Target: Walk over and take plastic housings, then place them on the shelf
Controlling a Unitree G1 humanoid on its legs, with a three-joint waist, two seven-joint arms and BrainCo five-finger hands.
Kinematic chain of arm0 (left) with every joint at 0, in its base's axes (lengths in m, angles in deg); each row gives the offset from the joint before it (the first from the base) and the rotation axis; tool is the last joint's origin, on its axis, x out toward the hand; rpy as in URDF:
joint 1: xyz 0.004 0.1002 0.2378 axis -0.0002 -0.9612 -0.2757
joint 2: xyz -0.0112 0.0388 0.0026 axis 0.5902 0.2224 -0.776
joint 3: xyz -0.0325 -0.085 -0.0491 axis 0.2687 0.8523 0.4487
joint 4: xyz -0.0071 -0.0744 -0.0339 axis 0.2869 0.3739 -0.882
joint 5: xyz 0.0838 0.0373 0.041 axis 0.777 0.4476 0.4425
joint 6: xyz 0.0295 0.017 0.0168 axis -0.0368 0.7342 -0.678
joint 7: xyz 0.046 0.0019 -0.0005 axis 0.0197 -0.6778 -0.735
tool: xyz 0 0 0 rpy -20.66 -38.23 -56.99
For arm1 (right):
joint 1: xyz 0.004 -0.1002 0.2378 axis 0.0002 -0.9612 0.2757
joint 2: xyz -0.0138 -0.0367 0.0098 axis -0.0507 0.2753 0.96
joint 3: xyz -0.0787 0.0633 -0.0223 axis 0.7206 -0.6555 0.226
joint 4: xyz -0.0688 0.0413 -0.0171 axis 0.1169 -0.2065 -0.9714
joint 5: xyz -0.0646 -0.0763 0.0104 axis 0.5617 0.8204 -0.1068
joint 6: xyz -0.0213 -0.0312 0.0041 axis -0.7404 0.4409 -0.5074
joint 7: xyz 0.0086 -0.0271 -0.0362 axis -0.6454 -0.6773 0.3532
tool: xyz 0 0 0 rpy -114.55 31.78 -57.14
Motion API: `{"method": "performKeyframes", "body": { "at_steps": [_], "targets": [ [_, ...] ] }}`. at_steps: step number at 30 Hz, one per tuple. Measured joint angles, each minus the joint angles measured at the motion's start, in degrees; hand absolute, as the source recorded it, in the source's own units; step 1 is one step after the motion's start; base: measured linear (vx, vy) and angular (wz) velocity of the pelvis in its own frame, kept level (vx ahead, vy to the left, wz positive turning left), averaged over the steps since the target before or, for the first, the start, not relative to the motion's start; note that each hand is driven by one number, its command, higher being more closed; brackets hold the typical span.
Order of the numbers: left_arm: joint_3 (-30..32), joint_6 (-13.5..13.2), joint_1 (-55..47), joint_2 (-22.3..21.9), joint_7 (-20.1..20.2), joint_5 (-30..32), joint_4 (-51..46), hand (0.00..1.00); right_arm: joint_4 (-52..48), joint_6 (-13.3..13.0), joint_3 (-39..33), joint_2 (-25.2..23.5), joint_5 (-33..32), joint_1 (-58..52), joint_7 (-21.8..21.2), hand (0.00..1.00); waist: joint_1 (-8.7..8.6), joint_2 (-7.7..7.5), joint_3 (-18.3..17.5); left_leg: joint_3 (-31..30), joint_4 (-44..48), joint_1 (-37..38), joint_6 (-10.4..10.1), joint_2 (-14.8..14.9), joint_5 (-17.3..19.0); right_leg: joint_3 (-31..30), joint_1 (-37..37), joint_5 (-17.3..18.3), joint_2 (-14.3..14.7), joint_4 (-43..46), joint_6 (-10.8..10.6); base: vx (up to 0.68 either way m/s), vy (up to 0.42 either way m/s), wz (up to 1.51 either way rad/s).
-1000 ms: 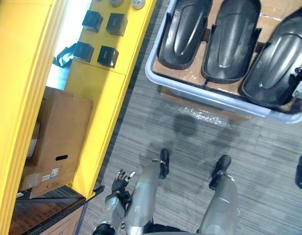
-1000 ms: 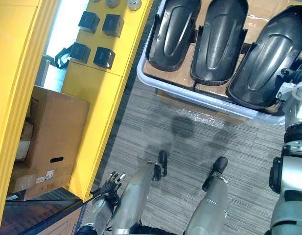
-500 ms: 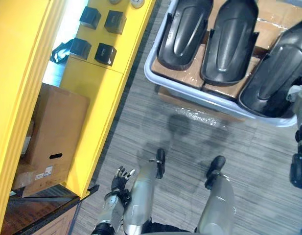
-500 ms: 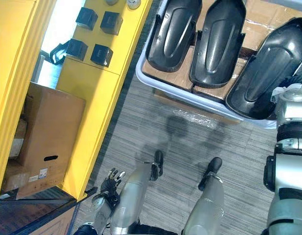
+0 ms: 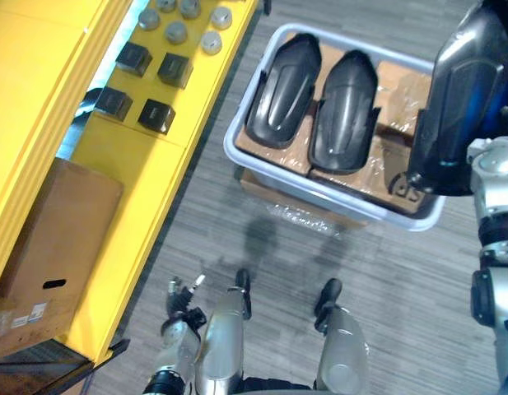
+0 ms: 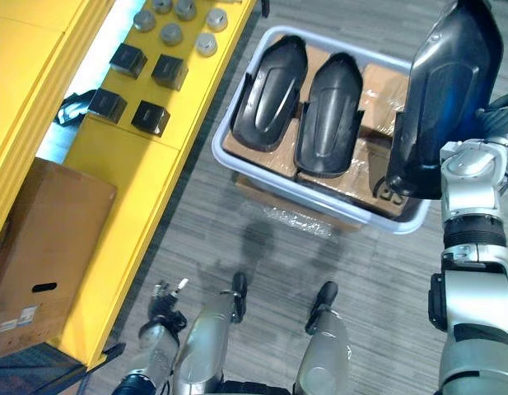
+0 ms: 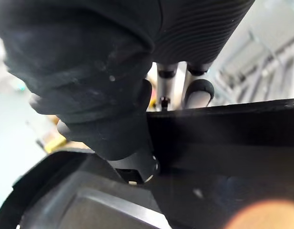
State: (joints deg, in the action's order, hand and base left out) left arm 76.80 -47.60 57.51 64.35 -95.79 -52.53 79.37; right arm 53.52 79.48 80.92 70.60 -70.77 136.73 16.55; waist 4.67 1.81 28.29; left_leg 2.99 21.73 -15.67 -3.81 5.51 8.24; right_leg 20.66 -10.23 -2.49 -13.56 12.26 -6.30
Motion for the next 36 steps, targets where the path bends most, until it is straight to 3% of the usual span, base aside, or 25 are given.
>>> {"method": "performKeyframes", "body": {
  "at_steps": [3,5,8,11,13,15,19,24,27,36],
  "targets": [
    [5.18,-0.04,0.23,4.24,-4.45,6.94,-15.34,0.00,-10.15,-2.17,-4.88,-1.01,0.76,-6.16,2.53,1.00,-0.79,-1.22,-1.04,-0.03,-4.71,4.03,-0.37,-0.20,-1.97,1.27,4.81,-2.39,1.08,-5.97,0.09,0.02,-0.034,0.04],
    [5.47,0.15,0.23,5.91,-4.36,10.62,-22.58,0.00,-15.98,-2.92,-6.90,-3.64,2.69,-11.22,3.85,1.00,-0.95,-2.65,-5.03,0.39,-7.50,5.07,-0.61,-0.30,-2.85,1.32,5.79,-3.39,1.63,-9.06,0.00,0.09,-0.018,-0.03],
    [3.20,0.42,2.31,7.69,-1.02,14.22,-27.01,0.00,-23.60,-4.01,-7.18,-7.53,5.55,-17.10,4.54,1.00,-1.84,-4.74,-10.00,0.92,-11.60,8.45,-1.07,-0.36,-3.81,1.35,8.90,-4.58,2.48,-13.24,-0.04,0.13,-0.019,-0.06],
    [-4.45,1.96,6.45,6.92,6.89,15.65,-27.21,0.00,-30.38,-5.77,-7.15,-9.80,8.22,-19.11,4.53,1.00,-2.57,-5.68,-13.29,2.22,-14.29,12.46,-1.34,-0.51,-4.03,1.18,11.64,-4.64,2.75,-14.66,-0.10,0.11,0.000,-0.12],
    [-9.75,3.69,9.27,4.69,12.95,13.44,-27.40,0.00,-33.69,-6.95,-6.85,-10.68,9.83,-18.89,4.33,1.00,-3.09,-5.64,-14.53,2.47,-15.09,13.56,-1.34,-0.64,-4.03,1.05,12.29,-4.67,2.67,-14.81,-0.13,0.04,0.019,-0.11],
    [-15.95,7.05,11.18,1.85,19.35,10.06,-27.77,0.00,-35.39,-9.23,-5.15,-12.88,11.61,-17.74,4.15,1.00,-3.97,-5.67,-16.13,3.39,-15.72,14.87,-1.35,-0.68,-4.02,0.46,12.70,-4.68,2.67,-14.79,-0.14,0.03,0.026,-0.17],
    [-23.16,12.18,14.13,-1.49,24.53,3.93,-27.84,0.00,-36.54,-10.56,-1.81,-15.07,13.51,-16.58,3.06,1.00,-4.71,-5.30,-16.55,4.45,-16.62,17.67,-1.35,-0.69,-3.98,-0.54,14.42,-4.69,2.66,-14.78,-0.15,-0.01,0.015,-0.16],
    [-25.30,15.19,17.97,-2.09,24.56,5.00,-24.53,0.00,-37.44,-11.39,2.98,-19.64,14.85,-16.05,1.67,1.00,-5.26,-3.78,-18.14,5.84,-17.19,19.05,-1.26,-0.80,-4.09,-1.85,14.49,-4.73,2.57,-14.61,-0.22,-0.06,0.008,-0.14],
    [-25.31,15.70,18.92,-2.34,25.01,4.81,-22.52,0.00,-37.49,-11.41,4.48,-21.90,15.73,-16.06,1.07,1.00,-5.42,-3.14,-18.64,5.88,-17.33,19.76,-1.28,-0.68,-4.21,-1.95,15.14,-4.73,2.67,-14.63,-0.21,-0.04,-0.003,-0.02],
    [-25.95,15.61,20.52,-2.37,24.90,2.52,-21.32,0.00,-36.99,-12.30,7.68,-26.38,15.59,-17.34,0.23,1.00,-5.27,-3.68,-19.18,5.73,-17.38,19.63,-1.33,-0.71,-4.28,-1.97,15.20,-4.74,2.72,-14.92,-0.19,-0.01,0.000,0.00]
  ]
}}
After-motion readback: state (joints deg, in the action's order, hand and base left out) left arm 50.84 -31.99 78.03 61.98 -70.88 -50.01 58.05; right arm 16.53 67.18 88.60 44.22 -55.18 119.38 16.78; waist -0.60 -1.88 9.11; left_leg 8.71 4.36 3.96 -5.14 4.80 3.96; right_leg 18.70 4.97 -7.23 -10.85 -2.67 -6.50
